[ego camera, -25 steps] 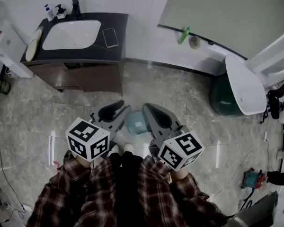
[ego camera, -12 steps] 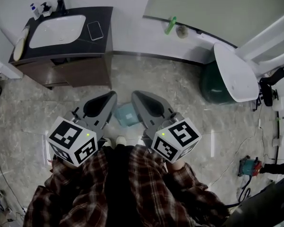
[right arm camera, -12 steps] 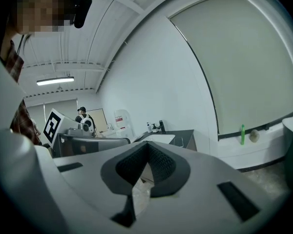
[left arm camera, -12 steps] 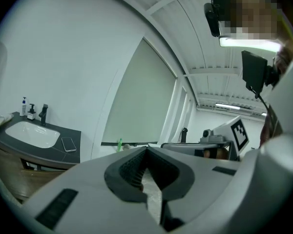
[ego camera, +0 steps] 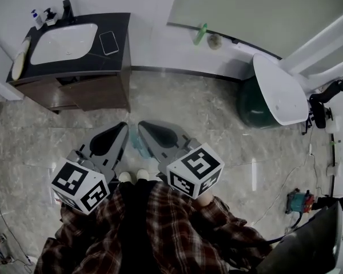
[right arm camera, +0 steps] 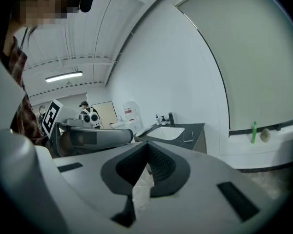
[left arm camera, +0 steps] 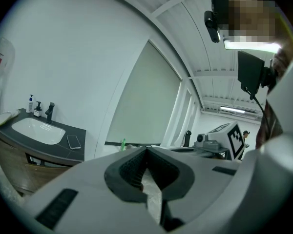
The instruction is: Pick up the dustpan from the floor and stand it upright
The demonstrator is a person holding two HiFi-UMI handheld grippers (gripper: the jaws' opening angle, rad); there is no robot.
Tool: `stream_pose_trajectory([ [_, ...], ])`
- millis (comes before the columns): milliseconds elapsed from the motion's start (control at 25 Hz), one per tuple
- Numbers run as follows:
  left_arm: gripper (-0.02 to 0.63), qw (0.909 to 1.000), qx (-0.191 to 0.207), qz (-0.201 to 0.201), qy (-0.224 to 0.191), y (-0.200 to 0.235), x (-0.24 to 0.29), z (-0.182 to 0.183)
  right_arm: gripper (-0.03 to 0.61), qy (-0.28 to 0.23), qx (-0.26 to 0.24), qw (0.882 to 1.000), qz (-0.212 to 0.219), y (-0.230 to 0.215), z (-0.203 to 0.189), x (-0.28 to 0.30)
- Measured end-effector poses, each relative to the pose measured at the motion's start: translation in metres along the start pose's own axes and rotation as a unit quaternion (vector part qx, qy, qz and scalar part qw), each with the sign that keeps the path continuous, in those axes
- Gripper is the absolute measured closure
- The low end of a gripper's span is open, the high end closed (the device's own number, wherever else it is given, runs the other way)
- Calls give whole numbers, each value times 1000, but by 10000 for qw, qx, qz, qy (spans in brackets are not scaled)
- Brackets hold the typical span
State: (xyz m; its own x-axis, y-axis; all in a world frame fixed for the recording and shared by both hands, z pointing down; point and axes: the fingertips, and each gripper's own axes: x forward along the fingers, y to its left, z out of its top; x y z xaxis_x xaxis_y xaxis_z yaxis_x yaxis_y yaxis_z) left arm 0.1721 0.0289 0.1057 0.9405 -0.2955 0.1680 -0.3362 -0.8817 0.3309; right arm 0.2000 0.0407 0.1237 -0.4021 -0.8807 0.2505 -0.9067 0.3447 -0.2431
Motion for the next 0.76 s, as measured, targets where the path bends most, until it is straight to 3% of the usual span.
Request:
stream_pose_trajectory([
  [440, 602, 9992, -28, 399, 51, 17, -9, 0, 568, 38, 20, 10000, 48, -5, 1, 11],
  [760, 601, 9992, 67, 375, 139, 12, 6, -4, 568, -51, 15, 10000, -81, -18, 2, 8],
])
